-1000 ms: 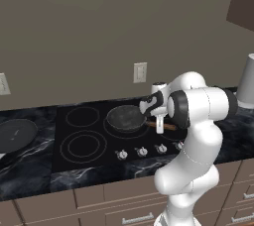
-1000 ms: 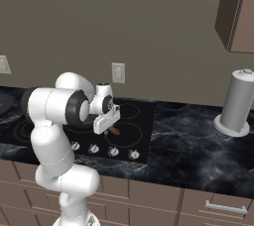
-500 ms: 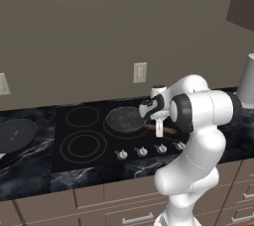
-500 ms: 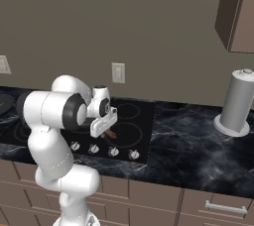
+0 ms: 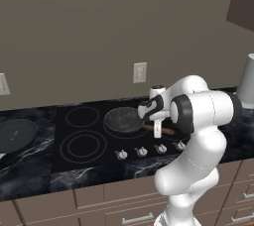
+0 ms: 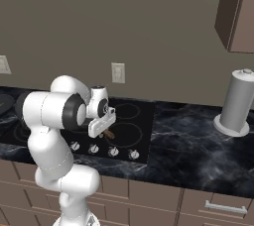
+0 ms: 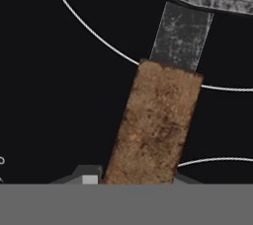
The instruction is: Place both pans onto different burners. Then place the broccoli and the steak on different pans.
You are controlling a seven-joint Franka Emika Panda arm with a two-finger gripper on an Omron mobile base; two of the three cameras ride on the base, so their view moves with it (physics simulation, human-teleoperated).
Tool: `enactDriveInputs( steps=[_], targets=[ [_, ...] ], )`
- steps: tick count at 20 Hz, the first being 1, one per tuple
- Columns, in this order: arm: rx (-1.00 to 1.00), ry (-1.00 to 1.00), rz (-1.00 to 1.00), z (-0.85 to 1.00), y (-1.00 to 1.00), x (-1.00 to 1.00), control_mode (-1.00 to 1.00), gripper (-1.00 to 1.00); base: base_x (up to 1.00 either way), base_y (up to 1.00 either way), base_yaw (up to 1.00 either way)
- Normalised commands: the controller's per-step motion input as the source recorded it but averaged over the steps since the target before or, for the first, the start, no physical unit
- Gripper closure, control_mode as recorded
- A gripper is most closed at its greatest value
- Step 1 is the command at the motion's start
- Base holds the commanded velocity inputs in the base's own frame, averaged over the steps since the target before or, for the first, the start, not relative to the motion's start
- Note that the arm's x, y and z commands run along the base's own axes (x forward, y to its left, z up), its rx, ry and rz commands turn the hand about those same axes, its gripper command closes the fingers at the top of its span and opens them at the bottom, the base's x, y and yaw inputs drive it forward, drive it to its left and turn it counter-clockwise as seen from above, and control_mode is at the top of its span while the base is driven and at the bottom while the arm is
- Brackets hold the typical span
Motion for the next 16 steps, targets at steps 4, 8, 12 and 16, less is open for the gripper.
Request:
enactDriveInputs(
  steps=[4,8,12,16],
  targets=[
    [0.00,0.00,0.00,0.00,0.00,0.01,-1.00,-1.00,0.00,0.00,0.00],
    [0.00,0.00,0.00,0.00,0.00,0.00,-1.00,-1.00,0.00,0.00,0.00],
    [0.00,0.00,0.00,0.18,0.00,0.00,-1.00,-1.00,0.00,0.00,0.00],
    [0.00,0.00,0.00,0.42,0.00,-0.02,-1.00,-1.00,0.00,0.00,0.00]
  ],
)
